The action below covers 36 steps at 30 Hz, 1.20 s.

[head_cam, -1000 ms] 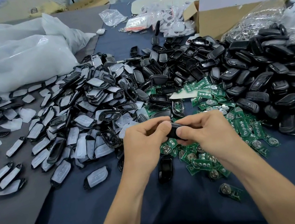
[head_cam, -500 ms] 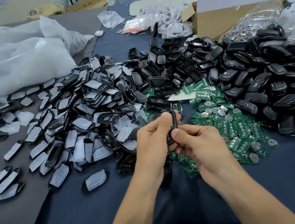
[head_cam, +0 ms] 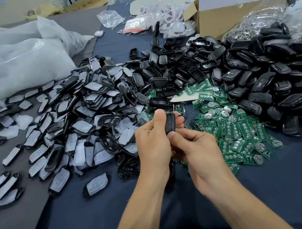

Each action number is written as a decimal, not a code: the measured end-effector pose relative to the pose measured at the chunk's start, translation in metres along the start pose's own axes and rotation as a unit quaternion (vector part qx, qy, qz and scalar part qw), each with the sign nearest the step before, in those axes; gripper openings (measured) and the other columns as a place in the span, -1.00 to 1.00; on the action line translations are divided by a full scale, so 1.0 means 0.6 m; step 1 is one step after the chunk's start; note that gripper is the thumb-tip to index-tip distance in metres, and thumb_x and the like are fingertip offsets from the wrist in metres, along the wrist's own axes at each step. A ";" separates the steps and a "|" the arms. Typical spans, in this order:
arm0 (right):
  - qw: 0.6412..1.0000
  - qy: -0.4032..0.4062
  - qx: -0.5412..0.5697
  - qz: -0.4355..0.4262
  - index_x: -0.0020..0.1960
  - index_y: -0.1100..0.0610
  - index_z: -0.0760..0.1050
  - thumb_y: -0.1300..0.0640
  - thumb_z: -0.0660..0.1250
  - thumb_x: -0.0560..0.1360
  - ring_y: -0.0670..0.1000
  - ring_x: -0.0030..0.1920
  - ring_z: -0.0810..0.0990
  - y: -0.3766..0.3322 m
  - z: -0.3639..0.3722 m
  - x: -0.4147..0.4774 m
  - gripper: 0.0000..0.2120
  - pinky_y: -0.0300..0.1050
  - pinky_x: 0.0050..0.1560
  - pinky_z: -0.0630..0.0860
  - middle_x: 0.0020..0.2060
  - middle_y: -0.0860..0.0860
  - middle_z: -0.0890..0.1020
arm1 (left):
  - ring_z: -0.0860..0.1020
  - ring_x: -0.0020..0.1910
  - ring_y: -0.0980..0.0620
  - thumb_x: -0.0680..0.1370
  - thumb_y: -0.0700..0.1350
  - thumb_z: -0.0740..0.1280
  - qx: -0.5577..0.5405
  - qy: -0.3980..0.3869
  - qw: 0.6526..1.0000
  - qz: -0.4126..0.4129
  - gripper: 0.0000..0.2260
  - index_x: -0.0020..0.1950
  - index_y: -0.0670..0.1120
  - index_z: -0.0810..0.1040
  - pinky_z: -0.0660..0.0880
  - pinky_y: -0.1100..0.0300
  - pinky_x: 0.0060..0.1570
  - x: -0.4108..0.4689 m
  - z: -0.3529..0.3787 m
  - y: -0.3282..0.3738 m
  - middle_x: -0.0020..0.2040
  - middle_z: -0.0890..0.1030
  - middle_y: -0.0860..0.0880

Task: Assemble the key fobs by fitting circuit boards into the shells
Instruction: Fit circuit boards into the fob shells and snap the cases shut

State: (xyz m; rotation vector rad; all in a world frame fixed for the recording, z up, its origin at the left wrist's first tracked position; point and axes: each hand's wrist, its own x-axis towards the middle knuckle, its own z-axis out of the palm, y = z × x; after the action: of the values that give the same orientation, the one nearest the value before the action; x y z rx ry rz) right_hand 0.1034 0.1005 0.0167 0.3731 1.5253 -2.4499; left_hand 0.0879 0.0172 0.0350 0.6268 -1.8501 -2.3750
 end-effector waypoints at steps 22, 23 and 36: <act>0.618 0.069 -0.775 -0.111 0.43 -0.04 0.53 0.31 0.42 0.51 0.10 0.20 0.53 -0.079 -0.118 0.127 -0.46 -0.01 0.19 0.47 0.23 0.08 0.64 | 0.60 -0.20 0.21 0.62 -0.16 0.39 0.200 0.000 0.977 0.080 -0.72 -0.04 0.25 0.73 0.50 0.49 -0.25 0.034 -0.036 -0.031 -0.08 0.74 0.26; 0.600 0.078 -0.786 -0.128 0.41 -0.04 0.55 0.28 0.45 0.51 0.11 0.24 0.50 -0.077 -0.115 0.129 -0.50 -0.01 0.24 0.41 0.22 0.08 0.65 | 0.58 -0.23 0.18 0.61 -0.16 0.40 0.230 0.003 0.969 0.090 -0.70 -0.04 0.29 0.71 0.47 0.49 -0.31 0.036 -0.037 -0.032 -0.06 0.73 0.30; 0.918 0.144 -0.350 -0.117 -0.22 -0.14 0.71 0.17 0.35 0.59 -0.06 -0.45 0.46 -0.081 -0.122 0.092 -0.68 -0.14 -0.42 0.42 -0.43 -0.03 0.68 | 0.55 0.02 0.04 0.57 -0.09 0.49 0.526 -0.028 0.842 0.117 -0.11 0.68 0.24 -0.05 0.56 -0.01 0.06 0.063 -0.030 -0.023 0.10 0.59 0.20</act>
State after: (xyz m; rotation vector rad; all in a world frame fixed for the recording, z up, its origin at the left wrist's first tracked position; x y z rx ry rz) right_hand 0.0422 0.1838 0.0083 0.4325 2.5567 -1.8517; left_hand 0.0627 -0.0066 0.0080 0.3066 -2.9539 -1.0582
